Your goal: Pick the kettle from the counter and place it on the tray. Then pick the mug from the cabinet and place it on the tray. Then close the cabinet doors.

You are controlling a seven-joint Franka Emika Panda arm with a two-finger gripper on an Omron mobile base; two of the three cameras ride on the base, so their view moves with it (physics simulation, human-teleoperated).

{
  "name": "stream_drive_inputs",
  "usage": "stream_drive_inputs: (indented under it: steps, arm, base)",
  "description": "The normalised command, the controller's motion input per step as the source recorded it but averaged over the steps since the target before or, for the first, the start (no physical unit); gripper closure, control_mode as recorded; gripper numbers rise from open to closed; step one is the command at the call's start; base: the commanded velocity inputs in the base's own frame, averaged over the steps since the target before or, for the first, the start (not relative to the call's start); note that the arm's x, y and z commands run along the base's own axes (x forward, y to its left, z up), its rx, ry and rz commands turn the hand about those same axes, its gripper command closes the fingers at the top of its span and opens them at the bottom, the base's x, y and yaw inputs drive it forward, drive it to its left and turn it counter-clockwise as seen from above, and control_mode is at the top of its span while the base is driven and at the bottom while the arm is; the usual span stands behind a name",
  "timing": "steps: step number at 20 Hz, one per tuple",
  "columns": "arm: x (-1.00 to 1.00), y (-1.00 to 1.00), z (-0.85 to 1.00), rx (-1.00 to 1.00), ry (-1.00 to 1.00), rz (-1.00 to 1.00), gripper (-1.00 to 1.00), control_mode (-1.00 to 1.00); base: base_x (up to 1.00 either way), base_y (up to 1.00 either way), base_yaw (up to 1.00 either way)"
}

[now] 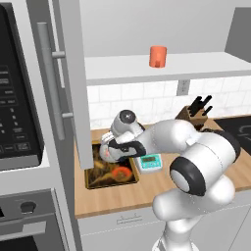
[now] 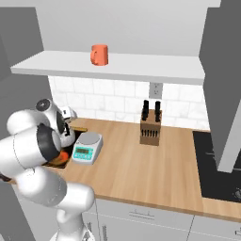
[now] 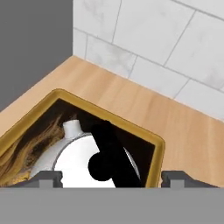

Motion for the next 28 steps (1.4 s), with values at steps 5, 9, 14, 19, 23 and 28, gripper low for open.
stream_drive_inputs:
  steps: [5,9,14,19,23,28]
  arm:
    - [-0.47,-0.05,0.36,0.0,-0.01,-0.06,-1.0,-1.0]
    - [-0.65,-0.3,0.72,0.0,-0.08,-0.01,-1.0,-1.0]
    - [-0.75,-0.47,0.86,0.0,-0.06,-0.05,-1.0,-1.0]
    - [-0.66,-0.5,0.94,0.0,-0.14,-0.12,-1.0,-1.0]
    - [-0.49,-0.41,1.0,0.0,-0.21,-0.17,-1.0,-1.0]
    - [-0.41,-0.18,1.0,0.07,-0.29,-0.17,-1.0,-1.0]
  base:
    - [0.0,0.0,0.0]
    - [0.0,0.0,0.0]
    - [0.0,0.0,0.0]
    - [0.0,0.0,0.0]
    - [0.0,0.0,0.0]
    - [0.0,0.0,0.0]
